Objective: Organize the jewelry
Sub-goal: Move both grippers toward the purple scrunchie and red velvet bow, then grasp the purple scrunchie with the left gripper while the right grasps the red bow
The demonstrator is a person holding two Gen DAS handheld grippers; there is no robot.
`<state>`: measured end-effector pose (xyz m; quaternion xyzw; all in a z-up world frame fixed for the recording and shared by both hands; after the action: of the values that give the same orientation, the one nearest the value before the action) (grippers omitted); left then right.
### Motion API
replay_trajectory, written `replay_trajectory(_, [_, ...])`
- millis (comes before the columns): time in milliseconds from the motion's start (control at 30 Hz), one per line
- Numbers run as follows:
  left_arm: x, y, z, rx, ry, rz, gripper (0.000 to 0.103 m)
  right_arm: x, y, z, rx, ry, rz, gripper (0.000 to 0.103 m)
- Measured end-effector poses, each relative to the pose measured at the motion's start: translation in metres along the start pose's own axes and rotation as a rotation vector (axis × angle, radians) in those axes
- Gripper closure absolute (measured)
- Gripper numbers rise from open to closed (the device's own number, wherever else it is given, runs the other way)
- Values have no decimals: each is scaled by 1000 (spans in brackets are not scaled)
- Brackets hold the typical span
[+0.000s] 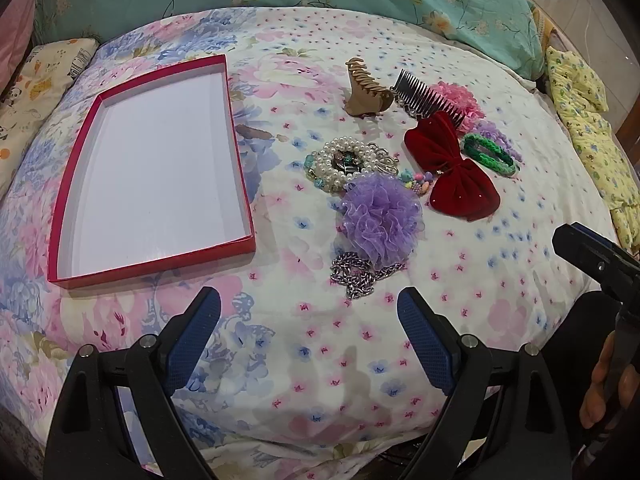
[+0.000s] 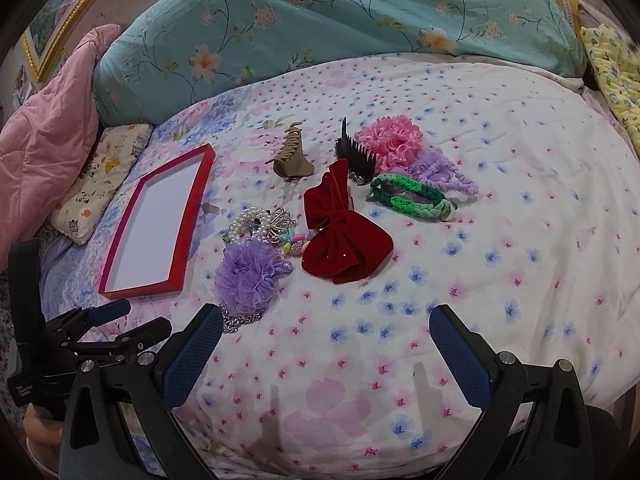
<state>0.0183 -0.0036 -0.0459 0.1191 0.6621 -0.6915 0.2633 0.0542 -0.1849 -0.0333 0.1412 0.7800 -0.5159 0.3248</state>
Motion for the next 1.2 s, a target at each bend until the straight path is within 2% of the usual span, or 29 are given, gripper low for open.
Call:
replay_trajectory(500, [-14,15,-8,28,-27,-16,12,-11,16,7,-5,-16,-15,1])
replay_trajectory(633, [-20,23,-3,40,-27,-20,12,-13,28,11,-18,1,-48,1])
replay_trajectory(800, [-29,35,3,72,-35,-19,12,-22,45,14,-31,1,-74,10])
replay_trajectory(933, [-34,51,10,102,-34,-27,13,-31,63,17,-36,-3,-74,24])
replay_trajectory(967, [-35,57,13,109,-30,-36,14,-33,70,19,-34,-2,-84,27])
replay_trajectory(1000, [-36,63,15,115,-26,-47,20,-35,77,21,-30,-3,-94,29])
replay_trajectory(1033, [-37,67,16,122,-25,-57,27,-36,82,22,-26,-4,-100,34])
replay_trajectory(1100, [-39,77,19,145,-29,-77,34,-38,92,24,-17,-12,-119,43])
replay_trajectory(1167, [-40,85,20,160,-34,-94,40,-39,100,24,0,-25,-130,44])
replay_trajectory(1200, [-40,89,20,172,-35,-100,46,-39,104,24,5,-34,-135,45])
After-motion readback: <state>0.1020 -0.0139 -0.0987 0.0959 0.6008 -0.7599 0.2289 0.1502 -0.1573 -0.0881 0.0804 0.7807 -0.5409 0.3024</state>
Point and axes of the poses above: each gripper's, at about its wrist camera, not at the fingertips, and y roughly the way its jaws point, z to its right, x to its underside, the point moved 3 cm from there along y, roughly the way its jaws point, and after that the axes turned 2 degrees about z, right-handed, at the moved point
